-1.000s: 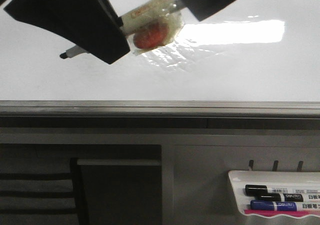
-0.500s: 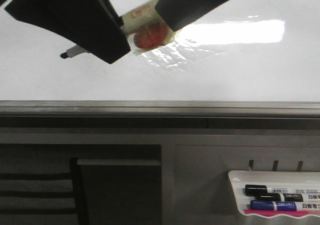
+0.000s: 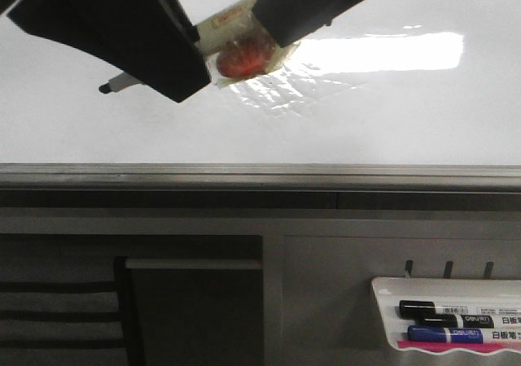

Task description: Write number 7 on whiteboard

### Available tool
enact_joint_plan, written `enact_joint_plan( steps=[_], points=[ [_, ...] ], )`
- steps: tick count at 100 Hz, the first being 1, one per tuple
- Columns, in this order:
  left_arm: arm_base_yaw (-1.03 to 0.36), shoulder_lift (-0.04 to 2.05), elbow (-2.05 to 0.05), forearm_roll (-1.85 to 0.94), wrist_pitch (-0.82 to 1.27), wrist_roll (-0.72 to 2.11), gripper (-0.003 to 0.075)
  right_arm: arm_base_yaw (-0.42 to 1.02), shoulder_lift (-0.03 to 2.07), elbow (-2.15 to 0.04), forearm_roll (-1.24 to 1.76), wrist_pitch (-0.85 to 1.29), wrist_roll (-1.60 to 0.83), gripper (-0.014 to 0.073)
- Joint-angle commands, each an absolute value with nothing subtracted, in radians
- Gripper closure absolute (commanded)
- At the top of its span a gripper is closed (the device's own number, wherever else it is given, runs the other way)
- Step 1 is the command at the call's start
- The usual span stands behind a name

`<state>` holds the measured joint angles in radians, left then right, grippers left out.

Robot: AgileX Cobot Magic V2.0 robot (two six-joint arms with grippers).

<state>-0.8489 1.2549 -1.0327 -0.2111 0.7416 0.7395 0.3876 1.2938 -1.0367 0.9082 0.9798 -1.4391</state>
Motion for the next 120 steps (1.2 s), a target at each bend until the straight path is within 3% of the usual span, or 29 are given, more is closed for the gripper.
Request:
enact_joint_plan(
  steps=[1, 9, 18, 37, 58, 77, 99, 114, 120],
  points=[
    [-0.857, 1.226, -1.066, -0.24, 0.691, 0.726, 0.0473, 0.388, 1.277, -1.071, 0.964, 0.962, -1.451, 0.0628],
    [-0.857, 1.224, -1.069, -0.24, 0.691, 0.726, 0.029, 0.388, 1.273, -1.072, 0.96, 0.962, -1.449, 0.0627],
    [-0.846, 1.208, -1.078, -0.237, 0.691, 0.705, 0.0211, 0.387, 1.258, -1.087, 0.918, 0.959, -1.394, 0.0627],
    [-0.771, 1.126, -1.084, -0.237, 0.701, 0.621, 0.023, 0.387, 1.209, -1.174, 0.595, 0.959, -1.067, 0.0627],
    [-0.594, 0.997, -1.055, -0.237, 0.73, 0.392, 0.023, 0.305, 1.083, -1.165, 0.354, 0.96, -0.594, 0.0627],
    [-0.482, 0.848, -0.874, -0.241, 0.659, 0.27, 0.023, 0.202, 0.915, -0.981, 0.355, 0.852, -0.559, 0.0627],
    [-0.468, 0.755, -0.737, -0.248, 0.515, 0.27, 0.023, 0.2, 0.829, -0.86, 0.512, 0.672, -0.567, 0.0627],
    [-0.468, 0.759, -0.737, -0.248, 0.506, 0.27, 0.023, 0.202, 0.956, -1.011, 0.528, 0.898, -0.502, 0.0627],
    [-0.468, 0.765, -0.737, -0.248, 0.506, 0.27, 0.023, 0.211, 0.989, -1.003, 0.548, 0.874, -0.502, 0.0627]
  ],
)
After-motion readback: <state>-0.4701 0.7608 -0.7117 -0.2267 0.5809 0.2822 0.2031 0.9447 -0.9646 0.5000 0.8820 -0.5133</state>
